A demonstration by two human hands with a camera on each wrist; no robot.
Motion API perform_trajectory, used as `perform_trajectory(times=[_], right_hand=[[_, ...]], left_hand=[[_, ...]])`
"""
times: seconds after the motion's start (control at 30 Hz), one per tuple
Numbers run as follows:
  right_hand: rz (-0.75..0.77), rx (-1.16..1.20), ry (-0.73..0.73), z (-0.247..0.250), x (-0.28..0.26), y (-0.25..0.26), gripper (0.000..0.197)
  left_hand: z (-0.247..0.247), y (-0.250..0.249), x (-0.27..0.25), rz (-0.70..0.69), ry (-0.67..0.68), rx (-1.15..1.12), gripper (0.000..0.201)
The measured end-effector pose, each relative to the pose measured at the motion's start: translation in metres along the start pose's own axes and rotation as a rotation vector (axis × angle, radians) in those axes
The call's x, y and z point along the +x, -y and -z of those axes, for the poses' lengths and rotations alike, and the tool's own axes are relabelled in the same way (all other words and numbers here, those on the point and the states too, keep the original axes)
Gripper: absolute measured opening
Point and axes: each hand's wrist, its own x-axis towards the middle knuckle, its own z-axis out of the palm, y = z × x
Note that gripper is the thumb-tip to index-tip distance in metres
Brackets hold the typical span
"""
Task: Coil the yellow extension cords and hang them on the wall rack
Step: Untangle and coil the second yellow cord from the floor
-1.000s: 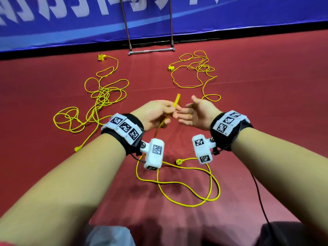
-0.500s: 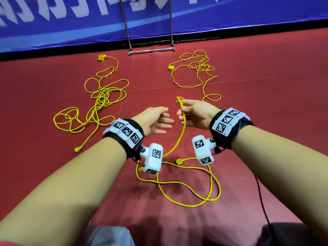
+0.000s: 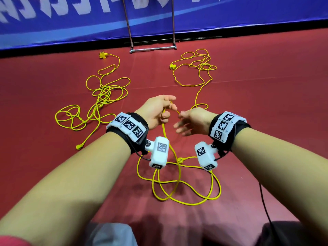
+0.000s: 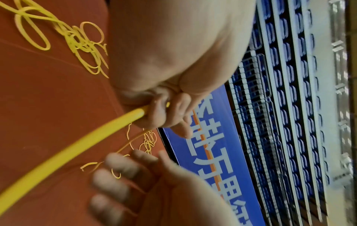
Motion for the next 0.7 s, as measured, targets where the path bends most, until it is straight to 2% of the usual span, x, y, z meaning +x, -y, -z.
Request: perform_trajectory(times=[0.07,0.13,0.23,0.33,0.4,0.47,0.53,0.63,0.7], right_hand=[[-0.001,0.282,-0.054,0.009,0.001,0.009,0.040],[0.003,0.476,-0.038,0.017,-0.002,0.017,0.048],[0.038,0.574,-0.124,0.023,-0.004,0.023,0.045],[0.087,0.572,-0.260,0.023,0.002,0.021,0.028],[0.131,0.518,-0.264,0.022,0.003,0.020,0.013],[0.175,0.373,-0.170,0.020,0.000,0.019,0.026],[0.209,0.201,-0.074,0.016,-0.003,0.017,0.036],[0.227,-0.030,0.061,0.010,-0.004,0.009,0.037],[0.214,-0.181,0.166,0.006,-0.004,0.003,0.036]], left_hand=[[-0.006,-0.002,-0.004,-0.007,0.038,0.027,0.016],[-0.011,-0.002,-0.007,-0.008,0.125,0.102,0.010],[-0.014,0.002,-0.008,0.007,0.291,0.266,0.017],[-0.015,0.005,-0.012,0.119,0.358,0.388,0.017],[-0.015,0.008,-0.014,0.181,0.304,0.474,0.027],[-0.012,0.011,-0.010,0.185,0.166,0.449,0.031],[-0.005,0.012,-0.004,0.189,0.058,0.277,0.029],[0.008,0.008,0.005,0.222,0.009,-0.059,0.024],[0.013,0.005,0.007,0.239,-0.014,-0.206,0.031]])
